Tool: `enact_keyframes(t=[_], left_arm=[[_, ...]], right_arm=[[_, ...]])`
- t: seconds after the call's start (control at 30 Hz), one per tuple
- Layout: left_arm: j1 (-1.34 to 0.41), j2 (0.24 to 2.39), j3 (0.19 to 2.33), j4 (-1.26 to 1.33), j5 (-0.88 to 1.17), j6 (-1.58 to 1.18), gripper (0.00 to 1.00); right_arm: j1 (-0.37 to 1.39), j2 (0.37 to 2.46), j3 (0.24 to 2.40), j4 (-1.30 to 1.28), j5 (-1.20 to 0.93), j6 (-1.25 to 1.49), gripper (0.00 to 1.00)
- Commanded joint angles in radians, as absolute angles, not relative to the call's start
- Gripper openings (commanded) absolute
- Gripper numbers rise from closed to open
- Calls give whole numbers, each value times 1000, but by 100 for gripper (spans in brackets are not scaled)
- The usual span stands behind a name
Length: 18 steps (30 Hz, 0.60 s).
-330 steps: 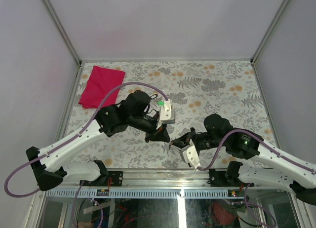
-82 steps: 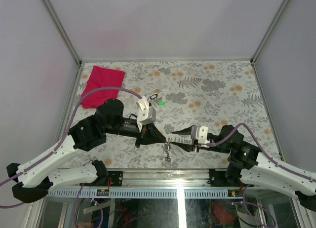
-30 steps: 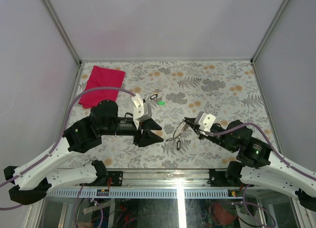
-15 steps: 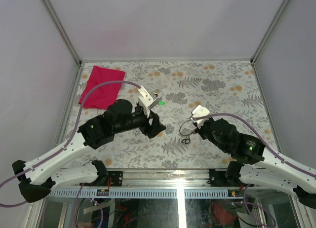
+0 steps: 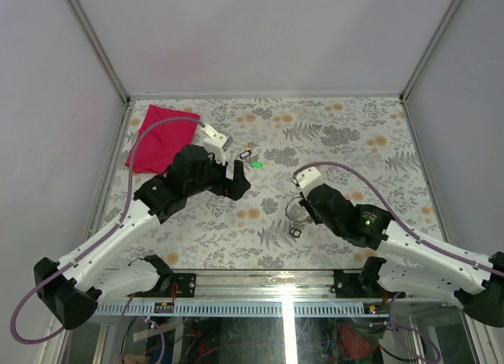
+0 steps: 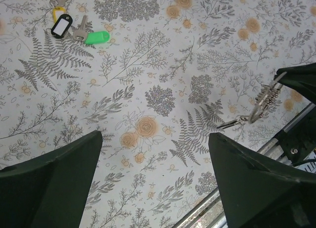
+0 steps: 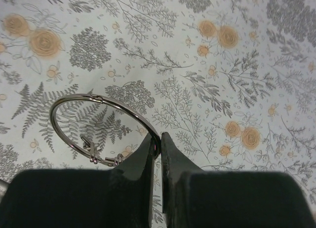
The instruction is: Put the keys on the keyring
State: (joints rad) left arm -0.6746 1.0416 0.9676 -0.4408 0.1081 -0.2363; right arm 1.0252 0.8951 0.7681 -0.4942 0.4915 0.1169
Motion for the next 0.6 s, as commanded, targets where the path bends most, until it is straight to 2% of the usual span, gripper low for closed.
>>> enact_keyframes(t=[0.0, 0.13, 0.57], left_arm=[[-657, 1023, 946, -366, 109, -258, 92], [-652, 1015, 932, -377, 92, -255, 93], [-647, 1019, 921, -391, 94, -244, 93]], right_arm=[[918, 964, 802, -463, 385, 152, 0], [848, 1039, 818, -445, 296, 144, 0], [624, 1201, 815, -307, 207, 151, 0]])
